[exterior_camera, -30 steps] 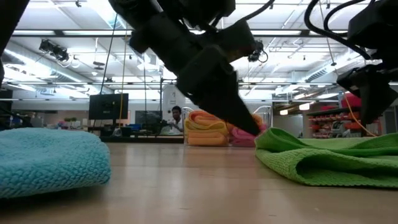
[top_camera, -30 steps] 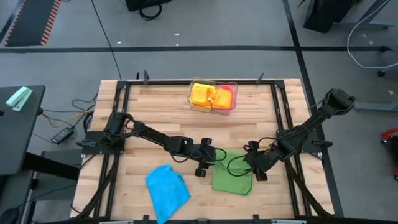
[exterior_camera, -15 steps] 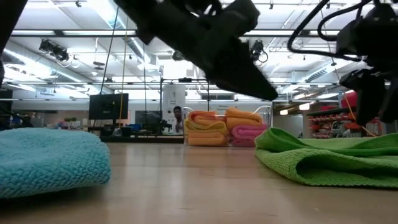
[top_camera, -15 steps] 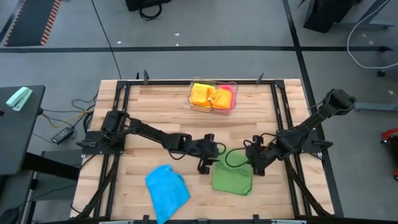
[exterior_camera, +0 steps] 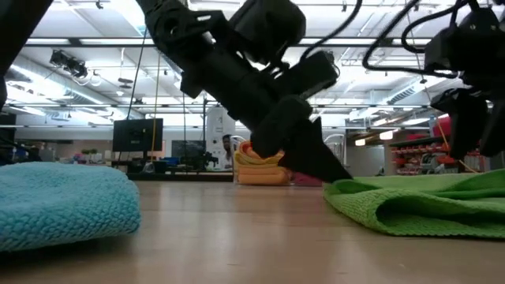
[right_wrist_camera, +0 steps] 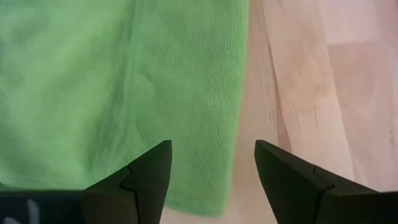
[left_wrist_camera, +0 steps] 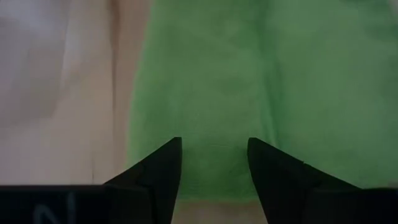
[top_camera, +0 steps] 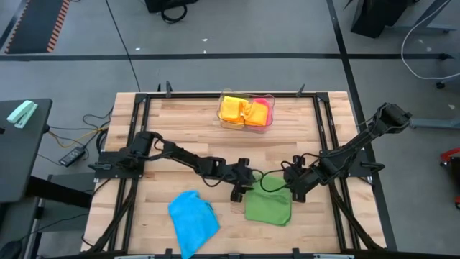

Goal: Fold microfiber towels
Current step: Fold the green microfiber cloth

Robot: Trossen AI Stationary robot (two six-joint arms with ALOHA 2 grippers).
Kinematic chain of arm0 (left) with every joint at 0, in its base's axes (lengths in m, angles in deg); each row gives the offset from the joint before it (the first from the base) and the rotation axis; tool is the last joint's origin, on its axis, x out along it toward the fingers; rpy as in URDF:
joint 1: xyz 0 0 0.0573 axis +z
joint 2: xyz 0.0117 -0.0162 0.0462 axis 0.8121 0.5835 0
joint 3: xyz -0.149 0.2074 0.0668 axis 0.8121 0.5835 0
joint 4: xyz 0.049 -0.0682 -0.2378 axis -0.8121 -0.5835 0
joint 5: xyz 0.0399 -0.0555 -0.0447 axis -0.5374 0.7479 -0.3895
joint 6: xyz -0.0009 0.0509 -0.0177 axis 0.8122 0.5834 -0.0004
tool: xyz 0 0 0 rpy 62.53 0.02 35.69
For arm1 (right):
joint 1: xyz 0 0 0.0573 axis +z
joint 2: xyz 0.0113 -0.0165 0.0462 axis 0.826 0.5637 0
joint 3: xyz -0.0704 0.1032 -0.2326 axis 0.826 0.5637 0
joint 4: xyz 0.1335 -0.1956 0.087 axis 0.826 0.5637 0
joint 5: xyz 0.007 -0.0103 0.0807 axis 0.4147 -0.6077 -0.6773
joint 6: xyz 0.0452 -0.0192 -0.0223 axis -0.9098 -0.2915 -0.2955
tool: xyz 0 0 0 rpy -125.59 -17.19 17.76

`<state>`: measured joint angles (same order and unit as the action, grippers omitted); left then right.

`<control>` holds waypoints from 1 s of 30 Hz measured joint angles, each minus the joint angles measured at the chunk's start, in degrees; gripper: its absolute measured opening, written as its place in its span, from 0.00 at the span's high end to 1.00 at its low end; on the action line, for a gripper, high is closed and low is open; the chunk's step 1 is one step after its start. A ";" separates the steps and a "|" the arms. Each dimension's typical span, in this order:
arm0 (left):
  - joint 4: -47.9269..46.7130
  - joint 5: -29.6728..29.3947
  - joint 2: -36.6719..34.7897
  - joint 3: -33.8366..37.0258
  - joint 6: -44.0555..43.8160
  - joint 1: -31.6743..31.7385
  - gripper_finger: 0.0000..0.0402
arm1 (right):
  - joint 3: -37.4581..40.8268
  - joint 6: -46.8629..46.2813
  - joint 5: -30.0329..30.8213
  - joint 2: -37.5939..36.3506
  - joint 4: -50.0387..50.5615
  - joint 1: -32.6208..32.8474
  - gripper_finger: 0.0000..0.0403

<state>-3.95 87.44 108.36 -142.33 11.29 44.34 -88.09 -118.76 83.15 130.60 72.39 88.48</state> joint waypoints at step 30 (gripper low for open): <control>0.56 0.25 0.31 -0.13 1.42 -0.98 0.55 | 21.20 3.51 23.09 0.02 -49.86 13.17 0.41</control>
<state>-3.39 87.69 108.66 -142.46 12.71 43.36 -66.90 -115.25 106.24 130.62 22.52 101.65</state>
